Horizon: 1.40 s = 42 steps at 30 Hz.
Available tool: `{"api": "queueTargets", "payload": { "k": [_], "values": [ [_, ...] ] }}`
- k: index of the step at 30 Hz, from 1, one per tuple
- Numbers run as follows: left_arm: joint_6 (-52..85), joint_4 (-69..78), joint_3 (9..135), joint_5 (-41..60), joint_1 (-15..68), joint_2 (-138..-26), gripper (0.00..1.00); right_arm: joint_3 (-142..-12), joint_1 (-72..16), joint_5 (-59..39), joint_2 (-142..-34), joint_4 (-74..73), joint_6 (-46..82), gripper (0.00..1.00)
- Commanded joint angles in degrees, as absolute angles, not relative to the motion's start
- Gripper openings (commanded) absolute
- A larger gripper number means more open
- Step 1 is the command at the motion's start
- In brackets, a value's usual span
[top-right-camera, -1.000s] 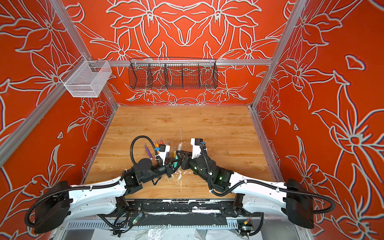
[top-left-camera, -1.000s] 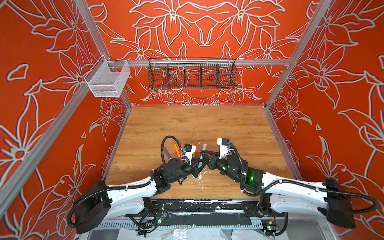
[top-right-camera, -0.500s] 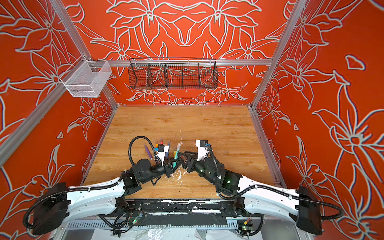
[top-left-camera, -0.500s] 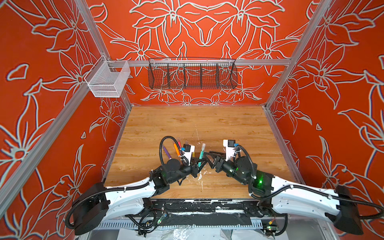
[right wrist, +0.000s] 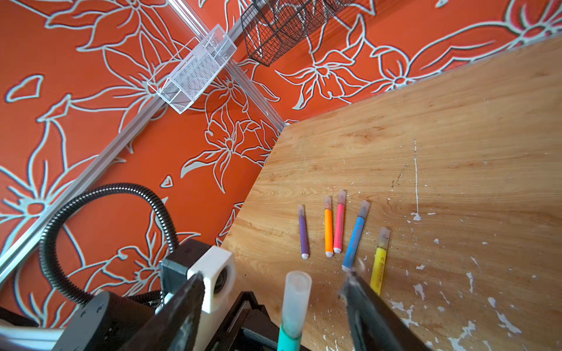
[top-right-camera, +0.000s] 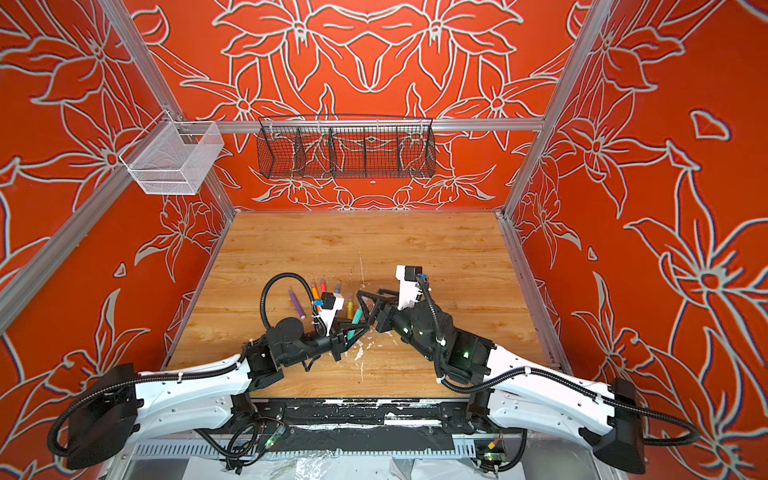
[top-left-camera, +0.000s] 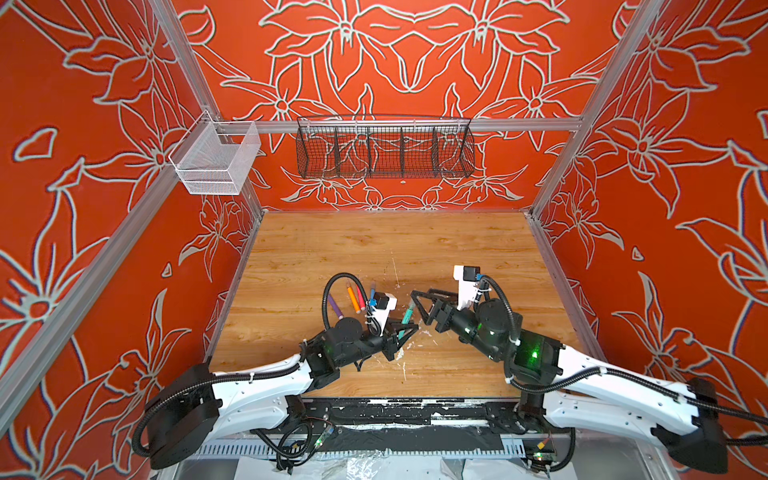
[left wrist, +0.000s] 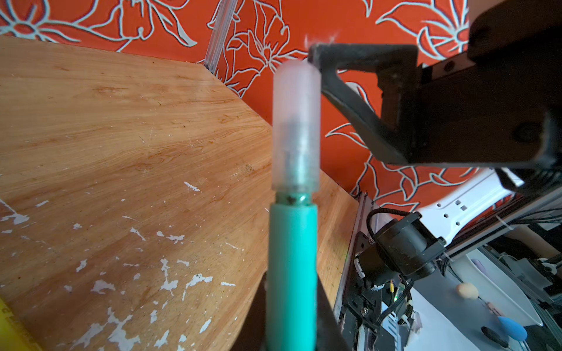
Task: Insert the pens into the pen caps
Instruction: 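Press the clear cap down onto the green marker with the right gripper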
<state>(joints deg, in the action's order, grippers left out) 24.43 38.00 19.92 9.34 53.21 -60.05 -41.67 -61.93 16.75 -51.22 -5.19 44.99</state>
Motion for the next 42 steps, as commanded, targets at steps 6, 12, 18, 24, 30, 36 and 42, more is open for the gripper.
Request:
{"api": "queueTargets", "payload": {
  "k": [6, 12, 18, 24, 30, 36, 42],
  "values": [
    [22.62, 38.06, 21.18, 11.47, 53.00, -59.76, 0.00, -47.11, -61.06, 16.49, -56.11, -0.95, 44.35, 0.77],
    [22.69, 38.06, 21.26, 11.75, 53.00, -59.86, 0.00, -50.45, -60.82, 15.38, -60.35, 0.24, 43.96, 0.77],
    [22.72, 38.06, 21.31, 12.05, 53.00, -59.89, 0.00, -52.71, -60.74, 14.00, -63.21, 1.47, 43.32, 0.62],
    [22.93, 38.10, 21.36, 11.97, 53.00, -60.03, 0.00, -52.66, -60.77, 13.80, -63.96, 1.49, 43.24, 0.35],
    [23.22, 38.14, 21.40, 11.64, 53.00, -60.03, 0.00, -51.41, -60.81, 13.54, -63.63, 0.93, 43.50, 0.19],
    [23.52, 38.30, 21.45, 11.14, 53.00, -60.25, 0.00, -50.28, -60.82, 12.71, -63.64, 0.11, 43.72, 0.09],
    [26.33, 40.03, 21.14, 8.87, 53.00, -59.94, 0.00, -48.02, -60.82, 11.76, -63.38, -1.65, 44.16, 0.02]
  ]
}}
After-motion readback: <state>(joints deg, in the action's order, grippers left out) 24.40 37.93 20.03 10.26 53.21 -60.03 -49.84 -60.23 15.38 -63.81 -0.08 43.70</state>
